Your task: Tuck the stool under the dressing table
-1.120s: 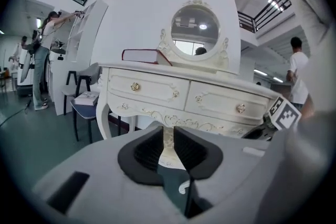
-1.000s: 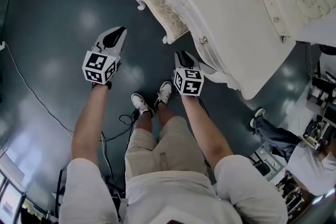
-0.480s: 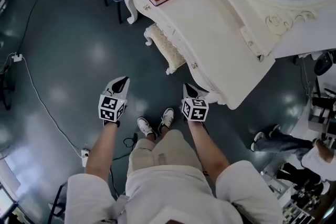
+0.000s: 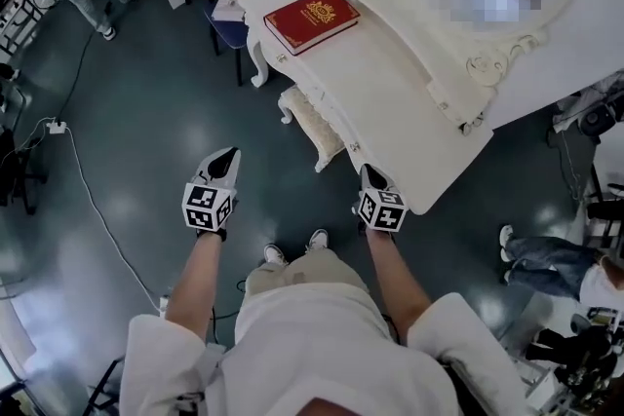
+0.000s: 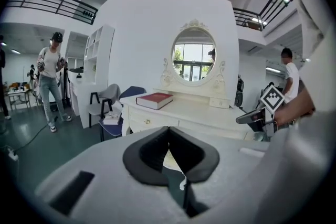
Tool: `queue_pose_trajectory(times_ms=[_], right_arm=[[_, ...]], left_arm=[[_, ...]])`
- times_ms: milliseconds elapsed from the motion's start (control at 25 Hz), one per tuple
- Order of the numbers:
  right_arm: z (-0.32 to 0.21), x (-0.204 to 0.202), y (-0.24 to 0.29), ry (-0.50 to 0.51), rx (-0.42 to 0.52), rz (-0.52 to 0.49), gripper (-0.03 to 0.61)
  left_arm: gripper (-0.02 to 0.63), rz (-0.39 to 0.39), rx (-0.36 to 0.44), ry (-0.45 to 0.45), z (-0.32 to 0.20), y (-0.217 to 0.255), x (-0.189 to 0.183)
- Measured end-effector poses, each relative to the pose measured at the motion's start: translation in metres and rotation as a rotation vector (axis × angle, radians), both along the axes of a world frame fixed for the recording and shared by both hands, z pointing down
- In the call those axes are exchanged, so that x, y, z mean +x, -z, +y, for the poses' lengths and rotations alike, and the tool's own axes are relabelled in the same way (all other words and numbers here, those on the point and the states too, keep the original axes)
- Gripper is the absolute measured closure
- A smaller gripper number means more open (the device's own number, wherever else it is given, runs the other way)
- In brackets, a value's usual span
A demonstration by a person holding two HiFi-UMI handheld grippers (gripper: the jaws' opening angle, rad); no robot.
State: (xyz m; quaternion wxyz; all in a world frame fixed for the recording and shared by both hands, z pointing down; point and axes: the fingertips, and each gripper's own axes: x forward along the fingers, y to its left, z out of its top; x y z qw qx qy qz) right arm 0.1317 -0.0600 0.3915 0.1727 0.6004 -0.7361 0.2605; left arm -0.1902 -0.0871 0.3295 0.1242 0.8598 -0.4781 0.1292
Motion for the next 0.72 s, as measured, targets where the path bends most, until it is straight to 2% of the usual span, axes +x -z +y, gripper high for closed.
queue_pose_trajectory(times_ms=[280, 480, 720], right_arm=[[-0.006, 0.012, 0.065, 0.019, 0.136, 0.005, 0.578], [-0.016, 0.017, 0.128, 0.032, 0.267, -0.022, 0.578], [-0.027, 0.019, 0.21, 0.057, 0.418, -0.035, 0.578]], left_arm=[[0.597, 0.026, 0.119, 0.041, 0.003, 0.076, -0.011], [0.597, 0.071, 0.182, 0.07, 0.008, 0.125, -0.022], [0.597, 0.132, 0.307, 0.11, 0.019, 0.201, -0.042]])
